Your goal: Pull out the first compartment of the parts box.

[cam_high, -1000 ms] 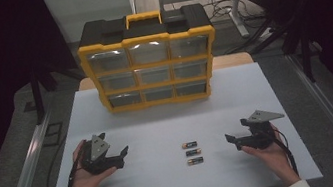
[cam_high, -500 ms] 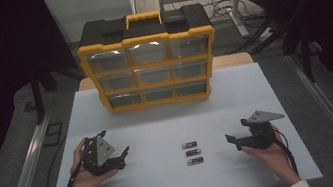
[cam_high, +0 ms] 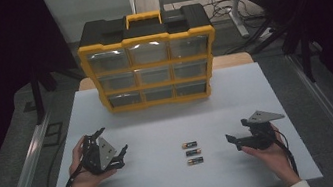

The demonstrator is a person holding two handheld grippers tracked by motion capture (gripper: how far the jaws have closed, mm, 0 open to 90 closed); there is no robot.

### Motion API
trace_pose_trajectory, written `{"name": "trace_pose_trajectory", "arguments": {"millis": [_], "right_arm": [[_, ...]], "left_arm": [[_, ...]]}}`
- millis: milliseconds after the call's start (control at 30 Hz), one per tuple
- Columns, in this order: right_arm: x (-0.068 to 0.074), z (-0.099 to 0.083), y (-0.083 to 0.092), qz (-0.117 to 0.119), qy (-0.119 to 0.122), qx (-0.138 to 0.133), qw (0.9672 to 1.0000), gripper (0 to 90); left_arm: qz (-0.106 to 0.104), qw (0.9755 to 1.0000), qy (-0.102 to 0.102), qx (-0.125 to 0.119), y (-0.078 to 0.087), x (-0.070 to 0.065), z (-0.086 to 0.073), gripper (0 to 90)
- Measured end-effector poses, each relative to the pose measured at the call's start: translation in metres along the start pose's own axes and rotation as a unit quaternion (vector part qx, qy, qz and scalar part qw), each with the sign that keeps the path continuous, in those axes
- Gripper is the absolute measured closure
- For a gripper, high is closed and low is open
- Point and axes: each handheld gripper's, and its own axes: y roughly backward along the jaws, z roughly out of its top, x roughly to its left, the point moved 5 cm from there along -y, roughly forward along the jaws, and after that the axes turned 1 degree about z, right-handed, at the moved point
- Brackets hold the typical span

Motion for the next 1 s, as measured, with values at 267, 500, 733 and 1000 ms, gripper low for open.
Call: {"name": "trace_pose_trajectory", "arguments": {"millis": [267, 500, 733, 1000], "right_arm": [[0.000, -0.001, 0.001, -0.003, 0.000, 0.001, 1.0000, 13.1], [0.000, -0.002, 0.001, -0.005, 0.000, 0.002, 1.0000, 13.1], [0.000, -0.002, 0.001, -0.005, 0.001, 0.002, 1.0000, 13.1], [0.000, -0.002, 0.001, -0.004, 0.001, 0.002, 1.0000, 13.1]], "left_arm": [[0.011, 0.9996, -0.024, -0.007, -0.001, 0.002, 0.002, 9.2], [0.021, 0.9975, -0.064, -0.023, 0.001, 0.005, 0.008, 9.0], [0.030, 0.9930, -0.107, -0.040, 0.001, 0.000, 0.012, 9.3], [0.035, 0.9894, -0.132, -0.050, 0.001, -0.002, 0.014, 9.7]]}}
